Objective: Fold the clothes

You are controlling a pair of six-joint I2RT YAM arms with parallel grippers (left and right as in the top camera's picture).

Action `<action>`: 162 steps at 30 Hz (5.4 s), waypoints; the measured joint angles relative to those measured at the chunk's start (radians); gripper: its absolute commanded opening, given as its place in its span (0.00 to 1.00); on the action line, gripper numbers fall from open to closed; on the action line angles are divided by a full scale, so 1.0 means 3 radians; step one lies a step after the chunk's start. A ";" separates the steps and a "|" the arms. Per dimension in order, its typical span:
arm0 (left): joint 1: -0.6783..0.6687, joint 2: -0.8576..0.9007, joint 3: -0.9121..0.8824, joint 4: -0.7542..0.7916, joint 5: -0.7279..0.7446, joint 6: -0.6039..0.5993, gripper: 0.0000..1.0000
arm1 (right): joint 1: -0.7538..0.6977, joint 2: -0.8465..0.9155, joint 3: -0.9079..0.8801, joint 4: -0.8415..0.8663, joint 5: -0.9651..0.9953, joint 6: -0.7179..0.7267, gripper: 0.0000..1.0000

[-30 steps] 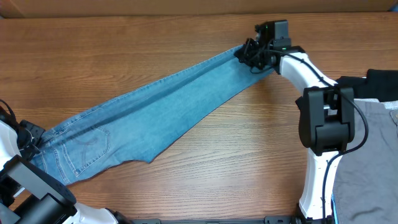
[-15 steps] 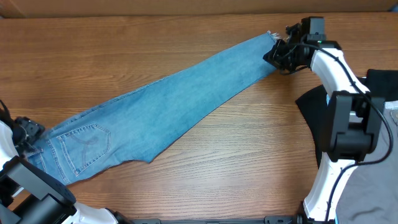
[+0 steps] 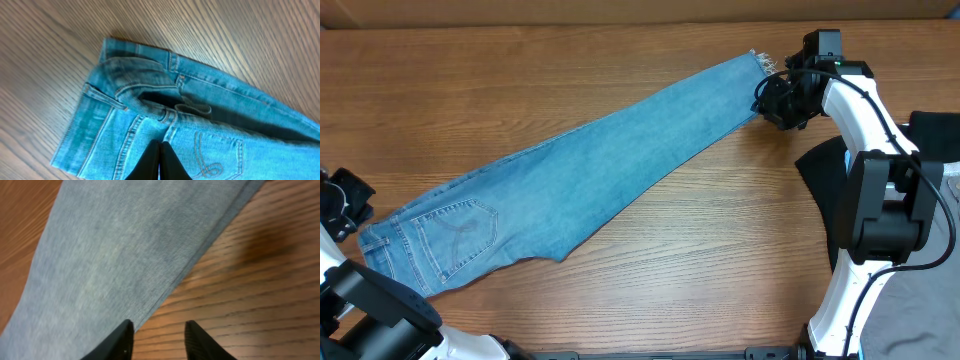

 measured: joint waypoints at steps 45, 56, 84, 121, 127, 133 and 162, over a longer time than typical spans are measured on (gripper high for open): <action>0.0671 -0.0025 -0.1724 0.1635 -0.0581 -0.0540 0.18 | 0.0004 0.0189 -0.0024 0.0830 0.0315 -0.0013 0.64; 0.0633 -0.0025 -0.1723 0.1584 -0.0542 -0.0436 0.21 | 0.0013 0.0462 -0.0020 0.1067 -0.0010 -0.0003 0.60; 0.0633 -0.0025 -0.1720 0.1530 -0.0378 -0.0367 0.21 | -0.0006 0.0645 0.0018 0.1256 -0.0474 0.0122 0.04; 0.0608 0.0000 0.0225 0.0067 0.1188 0.0169 0.49 | -0.0140 -0.1306 0.0192 0.0441 -0.0857 0.0128 0.04; 0.0608 0.0000 0.0862 -0.0385 0.1389 0.0217 0.49 | 0.0594 -0.1329 0.0192 0.0220 -0.0656 0.0095 0.04; 0.0608 -0.0023 0.1116 -0.0491 0.1490 0.0231 0.49 | 0.1455 -0.1329 0.0192 0.0219 -0.0202 0.0085 0.04; 0.0608 -0.0109 0.1137 -0.0607 0.1755 0.0233 0.49 | 0.2959 -0.0512 0.0196 0.0833 0.0795 0.0398 0.04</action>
